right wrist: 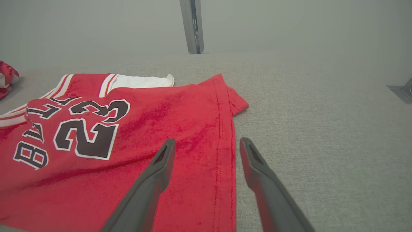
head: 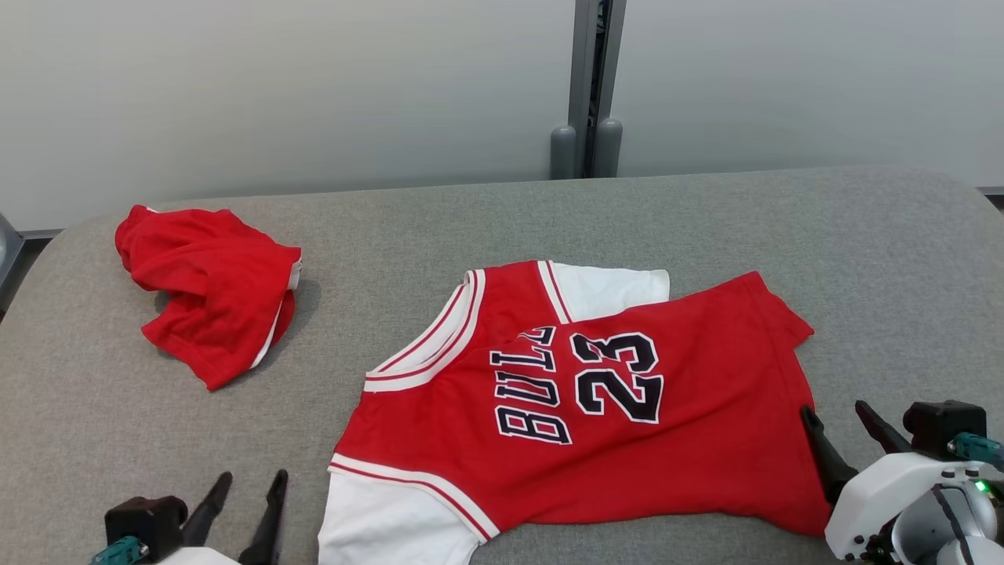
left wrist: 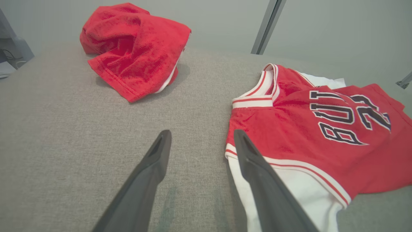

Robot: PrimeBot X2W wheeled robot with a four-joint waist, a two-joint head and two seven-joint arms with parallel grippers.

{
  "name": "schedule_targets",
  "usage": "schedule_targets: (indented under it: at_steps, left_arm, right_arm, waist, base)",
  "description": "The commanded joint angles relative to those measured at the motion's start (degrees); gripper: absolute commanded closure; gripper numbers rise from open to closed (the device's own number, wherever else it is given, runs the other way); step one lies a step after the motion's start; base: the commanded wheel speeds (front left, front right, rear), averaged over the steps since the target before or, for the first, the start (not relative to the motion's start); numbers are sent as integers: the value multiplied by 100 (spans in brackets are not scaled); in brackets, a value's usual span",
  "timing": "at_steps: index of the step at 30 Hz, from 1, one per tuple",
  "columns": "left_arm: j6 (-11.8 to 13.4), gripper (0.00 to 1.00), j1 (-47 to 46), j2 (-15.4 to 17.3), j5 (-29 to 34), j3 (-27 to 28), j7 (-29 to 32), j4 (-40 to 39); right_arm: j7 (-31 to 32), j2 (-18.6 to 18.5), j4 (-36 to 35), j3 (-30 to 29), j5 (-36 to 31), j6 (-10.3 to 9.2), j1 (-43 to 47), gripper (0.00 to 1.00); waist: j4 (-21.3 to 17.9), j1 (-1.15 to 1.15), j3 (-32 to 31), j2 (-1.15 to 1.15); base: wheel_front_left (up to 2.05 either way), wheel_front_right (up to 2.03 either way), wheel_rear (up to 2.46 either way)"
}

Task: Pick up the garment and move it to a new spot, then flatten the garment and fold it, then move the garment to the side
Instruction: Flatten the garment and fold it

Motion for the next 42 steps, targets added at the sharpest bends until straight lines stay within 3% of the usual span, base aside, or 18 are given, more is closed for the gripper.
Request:
schedule_targets:
  at_steps: [1, 10, 19, 42]
  left_arm:
    - [-21, 0, 124, 47, -107, -71, 220, -51]
    - [-69, 0, 438, 309, -604, -370, 1385, -477]
    - [-77, 0, 600, 523, -987, -859, 2030, -716]
    - [-79, 0, 54, 661, -1106, -1494, 1776, 425]
  right_arm:
    - [209, -84, -20, 9, 126, 2, 61, 0]
    - [1407, -25, 63, -174, 518, 2, 347, 0]
    - [2120, 209, 17, -545, 304, 2, 456, 0]
    - [2288, 475, 201, -409, 347, 2, 363, 0]
  waist:
    - [15, 0, 27, 0]
    - [64, 0, 159, 0]
    - [37, 0, 269, 0]
    - [-73, 0, 339, 0]
  base:
    - [0, 0, 0]
    - [0, 0, 0]
    - [0, 0, 0]
    - [0, 0, 0]
